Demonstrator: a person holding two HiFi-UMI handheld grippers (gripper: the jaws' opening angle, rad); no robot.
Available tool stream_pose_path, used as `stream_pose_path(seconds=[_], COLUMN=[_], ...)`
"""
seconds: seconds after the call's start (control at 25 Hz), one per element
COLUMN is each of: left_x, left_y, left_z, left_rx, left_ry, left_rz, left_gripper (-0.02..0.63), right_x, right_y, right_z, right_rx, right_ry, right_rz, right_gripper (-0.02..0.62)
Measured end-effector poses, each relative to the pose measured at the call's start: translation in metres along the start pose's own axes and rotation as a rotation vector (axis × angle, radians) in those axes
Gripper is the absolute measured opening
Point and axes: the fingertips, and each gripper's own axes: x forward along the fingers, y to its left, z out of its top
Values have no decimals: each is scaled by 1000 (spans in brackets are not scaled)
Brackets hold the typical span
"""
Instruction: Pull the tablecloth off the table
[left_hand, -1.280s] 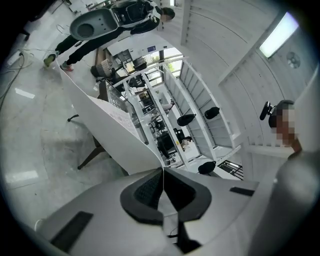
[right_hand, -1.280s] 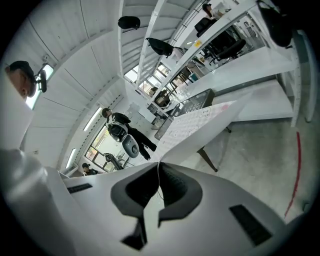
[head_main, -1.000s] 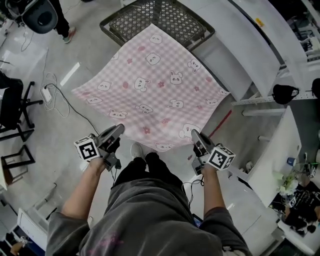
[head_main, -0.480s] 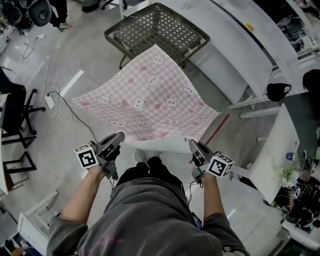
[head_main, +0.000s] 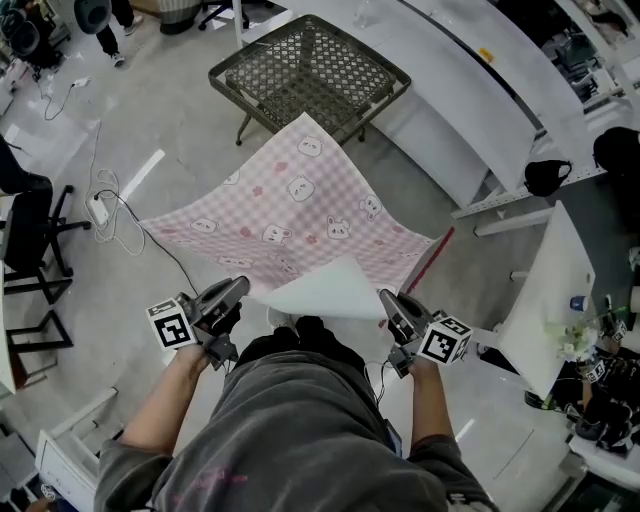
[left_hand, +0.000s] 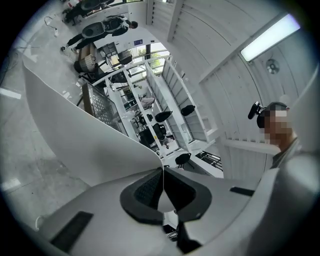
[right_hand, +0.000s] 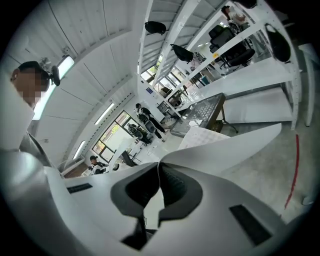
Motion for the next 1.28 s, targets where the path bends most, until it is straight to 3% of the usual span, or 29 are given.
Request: stream_pose_path(seconds=[0.44,0.92,1.28], left_x=[-12,-12,-6], left_y=[-18,-52,-60], left_z=[-19,-46,-60], left_rx=[-7,-13,-7], left_ry=[5,-42,-78], left_rz=[-9,9,34], left_gripper=[2,0,0], right_x=[-23,-51,-64], right_y=[13,11,5], right_z=[-18,-15,-10], right_rx=[16,8,0], right_ry=[3,58,66], right_rz=[19,107,123], right_gripper=[5,5,5])
